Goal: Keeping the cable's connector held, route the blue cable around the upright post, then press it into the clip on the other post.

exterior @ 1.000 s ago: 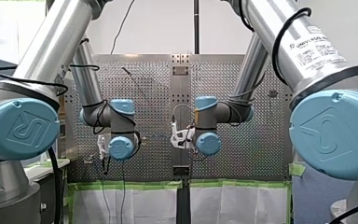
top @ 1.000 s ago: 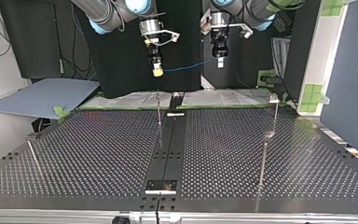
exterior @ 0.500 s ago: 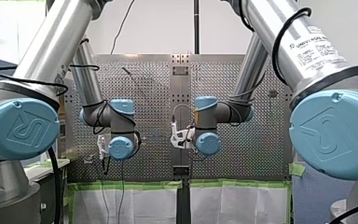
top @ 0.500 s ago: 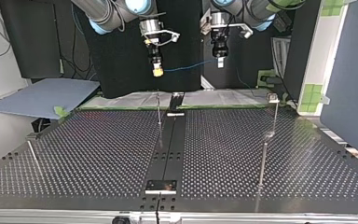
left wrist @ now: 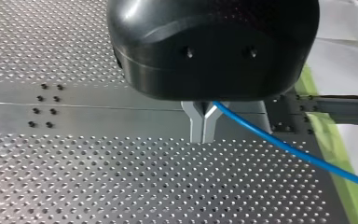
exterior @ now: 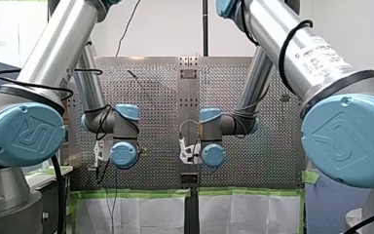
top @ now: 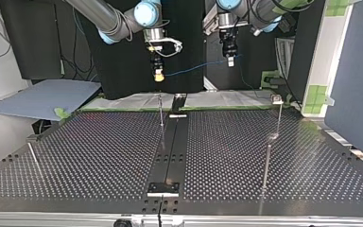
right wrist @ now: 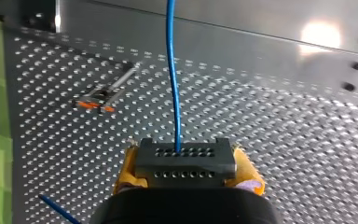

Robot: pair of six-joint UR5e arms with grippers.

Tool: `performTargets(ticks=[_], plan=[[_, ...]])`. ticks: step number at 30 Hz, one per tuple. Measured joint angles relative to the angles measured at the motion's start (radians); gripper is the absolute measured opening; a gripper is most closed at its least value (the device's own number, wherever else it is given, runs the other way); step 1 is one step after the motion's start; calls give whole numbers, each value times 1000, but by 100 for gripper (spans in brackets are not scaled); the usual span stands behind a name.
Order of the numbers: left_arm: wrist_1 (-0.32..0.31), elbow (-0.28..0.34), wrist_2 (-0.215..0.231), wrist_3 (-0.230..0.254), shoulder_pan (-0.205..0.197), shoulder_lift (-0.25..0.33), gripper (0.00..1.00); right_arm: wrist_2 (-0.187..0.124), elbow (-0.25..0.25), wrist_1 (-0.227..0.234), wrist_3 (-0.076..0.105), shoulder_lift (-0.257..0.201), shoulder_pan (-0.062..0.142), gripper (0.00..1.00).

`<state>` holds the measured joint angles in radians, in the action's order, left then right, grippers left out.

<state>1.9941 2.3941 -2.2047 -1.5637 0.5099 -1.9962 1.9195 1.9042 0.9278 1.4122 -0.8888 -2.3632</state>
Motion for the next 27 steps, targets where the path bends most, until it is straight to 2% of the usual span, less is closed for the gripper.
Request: performTargets(ticks=[9,14,20,24,27], plan=[[63,0,0,1,0,0,0,3,-81,-88,-1,86,0,0],[75,-5,7,-7,-4,7,0,4,-94,-133,7,88,-5,0],[115,-13,48,-35,-23,49,0,-2,-97,-185,50,43,-36,0],[149,-33,67,-42,-34,83,0,-30,-114,-195,87,6,-43,0],[175,-56,68,-48,-41,108,0,-57,-139,-201,104,-22,-45,0]])
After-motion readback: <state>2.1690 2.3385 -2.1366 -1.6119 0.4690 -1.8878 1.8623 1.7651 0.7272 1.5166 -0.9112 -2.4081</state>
